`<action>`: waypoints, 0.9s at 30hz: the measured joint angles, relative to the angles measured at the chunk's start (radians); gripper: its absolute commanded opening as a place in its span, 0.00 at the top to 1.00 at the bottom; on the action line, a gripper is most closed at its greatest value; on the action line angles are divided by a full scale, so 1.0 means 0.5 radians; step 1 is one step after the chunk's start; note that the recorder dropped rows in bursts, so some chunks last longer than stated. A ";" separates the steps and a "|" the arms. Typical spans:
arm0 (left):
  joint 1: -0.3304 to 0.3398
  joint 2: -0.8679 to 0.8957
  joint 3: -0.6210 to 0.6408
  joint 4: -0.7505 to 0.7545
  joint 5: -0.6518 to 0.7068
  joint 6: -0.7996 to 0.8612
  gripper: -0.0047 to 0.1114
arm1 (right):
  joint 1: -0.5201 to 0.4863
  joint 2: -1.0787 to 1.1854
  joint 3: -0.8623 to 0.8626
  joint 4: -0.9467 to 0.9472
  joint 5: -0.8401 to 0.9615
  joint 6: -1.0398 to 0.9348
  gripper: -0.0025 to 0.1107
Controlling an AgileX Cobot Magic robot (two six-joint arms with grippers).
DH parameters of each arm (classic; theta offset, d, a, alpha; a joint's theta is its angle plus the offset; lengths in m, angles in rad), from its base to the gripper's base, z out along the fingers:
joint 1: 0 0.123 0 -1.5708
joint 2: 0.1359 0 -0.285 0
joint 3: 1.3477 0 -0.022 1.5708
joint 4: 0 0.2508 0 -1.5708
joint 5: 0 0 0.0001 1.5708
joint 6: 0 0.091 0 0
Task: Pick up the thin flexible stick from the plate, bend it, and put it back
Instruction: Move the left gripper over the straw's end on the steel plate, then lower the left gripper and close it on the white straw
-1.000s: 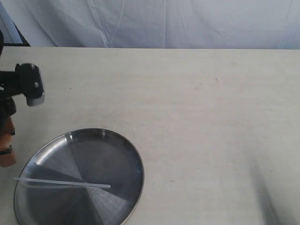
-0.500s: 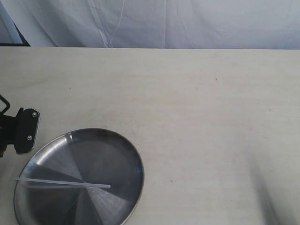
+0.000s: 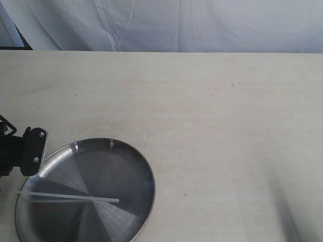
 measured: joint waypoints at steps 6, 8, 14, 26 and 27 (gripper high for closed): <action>0.000 0.098 0.000 -0.016 -0.050 0.000 0.44 | 0.000 0.000 0.000 0.000 0.000 0.000 0.98; 0.000 0.141 0.000 -0.020 -0.070 0.000 0.44 | 0.000 0.000 0.000 0.000 0.000 0.000 0.98; 0.000 0.246 0.000 -0.020 -0.155 0.000 0.44 | 0.000 0.000 0.000 0.000 0.000 0.000 0.98; 0.000 0.314 0.000 -0.003 -0.170 0.000 0.76 | 0.000 0.000 0.000 0.000 0.000 0.000 0.98; 0.000 0.314 0.000 -0.003 -0.167 0.000 0.79 | 0.000 0.000 0.000 0.000 0.000 0.000 0.98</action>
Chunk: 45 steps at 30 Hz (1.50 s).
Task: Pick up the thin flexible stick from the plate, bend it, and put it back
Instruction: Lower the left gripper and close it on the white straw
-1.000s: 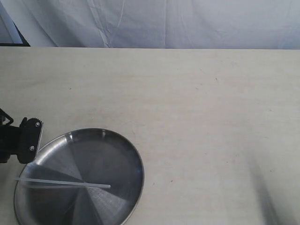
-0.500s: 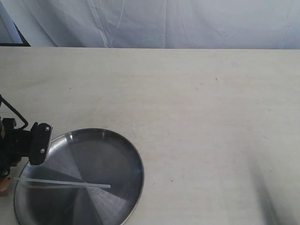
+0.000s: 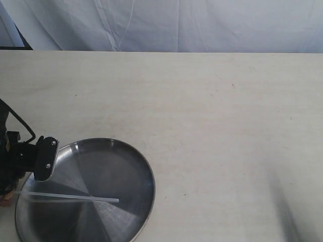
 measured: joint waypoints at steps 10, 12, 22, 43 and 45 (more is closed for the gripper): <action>0.000 -0.004 0.000 -0.012 0.035 -0.031 0.87 | 0.000 0.000 0.000 0.000 0.000 0.000 0.98; 0.000 -0.021 0.000 -0.012 0.035 -0.031 0.93 | 0.000 0.000 0.000 0.000 0.000 0.000 0.98; 0.000 -0.058 -0.050 -0.017 0.085 -0.144 0.96 | 0.000 0.000 0.000 0.000 0.001 0.000 0.98; 0.000 -0.058 -0.095 -0.013 0.234 -0.156 0.39 | 0.000 0.000 0.000 0.000 0.001 0.000 0.98; 0.000 -0.058 -0.095 -0.018 0.175 -0.156 0.39 | 0.000 0.000 0.000 0.000 0.001 0.000 0.98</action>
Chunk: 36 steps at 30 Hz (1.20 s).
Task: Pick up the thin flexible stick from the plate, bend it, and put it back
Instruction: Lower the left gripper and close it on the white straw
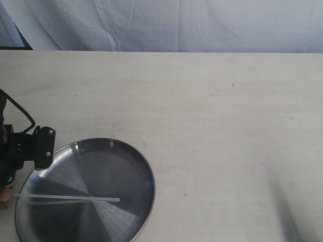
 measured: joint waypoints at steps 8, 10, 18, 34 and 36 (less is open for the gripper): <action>0.000 0.073 0.013 0.041 -0.086 0.003 0.39 | 0.000 0.000 0.000 0.000 0.000 0.000 0.98; 0.000 0.088 0.017 0.056 -0.102 0.003 0.39 | 0.000 0.000 0.000 0.000 0.000 0.000 0.98; 0.000 0.101 0.071 0.056 -0.284 0.008 0.40 | 0.000 0.000 0.000 0.000 0.000 0.000 0.98; 0.000 0.114 0.079 0.120 -0.265 0.008 0.96 | 0.000 0.000 0.000 0.000 0.000 0.000 0.98; 0.000 0.052 0.079 0.120 -0.265 0.008 0.96 | 0.000 0.000 0.000 0.000 0.000 0.000 0.98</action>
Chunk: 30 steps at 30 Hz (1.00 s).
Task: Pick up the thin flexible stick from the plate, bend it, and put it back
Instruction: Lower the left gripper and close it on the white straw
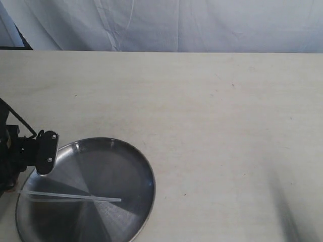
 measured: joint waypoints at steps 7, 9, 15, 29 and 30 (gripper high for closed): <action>0.000 -0.066 0.000 0.000 0.032 0.000 0.96 | 0.000 0.000 0.000 0.000 0.000 0.000 0.98; 0.000 -0.070 0.000 -0.015 0.032 0.000 0.96 | 0.000 0.000 0.000 0.000 0.000 0.000 0.98; 0.000 -0.178 -0.046 -0.433 -0.043 0.134 0.80 | 0.000 0.000 0.000 0.000 0.000 0.000 0.98; 0.000 -0.115 -0.057 -0.731 0.021 0.518 0.45 | 0.000 0.000 0.000 0.000 0.000 0.000 0.98; 0.000 -0.098 -0.057 -0.722 0.021 0.521 0.45 | 0.000 0.000 0.000 0.000 0.000 0.000 0.98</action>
